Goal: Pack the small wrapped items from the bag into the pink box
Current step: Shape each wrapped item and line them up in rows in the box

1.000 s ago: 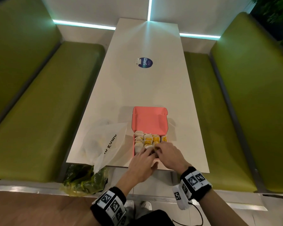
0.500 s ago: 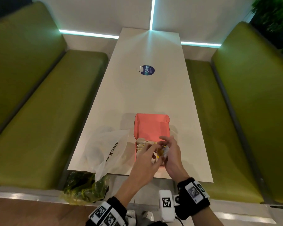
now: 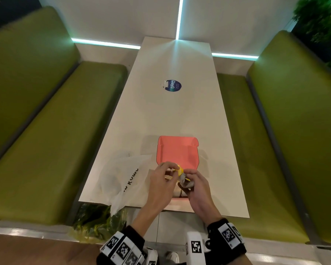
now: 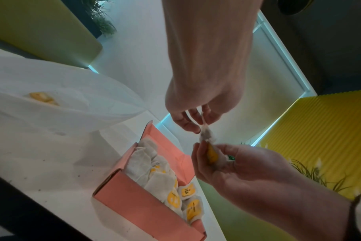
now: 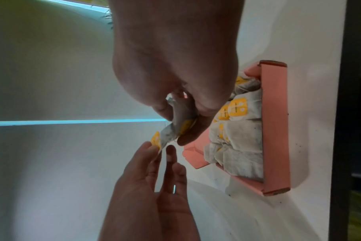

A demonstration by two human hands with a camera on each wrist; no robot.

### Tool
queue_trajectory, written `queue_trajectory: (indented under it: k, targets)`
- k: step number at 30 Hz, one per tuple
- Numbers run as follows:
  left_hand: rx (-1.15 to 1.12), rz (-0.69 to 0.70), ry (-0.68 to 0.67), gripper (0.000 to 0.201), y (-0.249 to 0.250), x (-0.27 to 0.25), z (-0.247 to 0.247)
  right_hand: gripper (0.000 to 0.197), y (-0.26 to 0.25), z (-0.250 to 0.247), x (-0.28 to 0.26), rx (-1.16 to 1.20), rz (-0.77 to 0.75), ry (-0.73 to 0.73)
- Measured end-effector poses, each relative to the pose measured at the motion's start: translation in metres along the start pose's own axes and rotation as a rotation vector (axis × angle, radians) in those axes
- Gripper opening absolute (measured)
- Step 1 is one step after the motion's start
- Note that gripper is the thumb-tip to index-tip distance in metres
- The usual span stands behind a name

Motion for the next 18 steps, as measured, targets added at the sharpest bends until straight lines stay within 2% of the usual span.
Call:
queue_trajectory:
  k: [7,11,15,18]
  targets:
    - [-0.099,-0.006,0.056,0.028,0.009,0.005,-0.011,0.025,-0.003,-0.012,0.008,0.114,-0.016,0.066]
    - [-0.089,0.006,0.102,0.026,0.009,0.009,-0.017,0.024,-0.009,-0.019,0.007,0.073,-0.023,0.092]
    - [-0.076,0.042,0.040,0.021,0.013,0.013,-0.018,0.019,-0.035,-0.003,0.002,-0.250,-0.193,-0.047]
    - [-0.088,0.055,-0.032,0.019,0.013,0.016,-0.017,0.031,-0.050,0.027,-0.005,-0.569,-0.367,-0.233]
Point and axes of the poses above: each hand's wrist, its own x-axis towards the middle knuckle, its own z-axis out of the palm, y = z × x, the point moved 10 cm from there along x, towards the middle knuckle, and after that the axes turned 8 degrees about x, right-handed, at the moved point
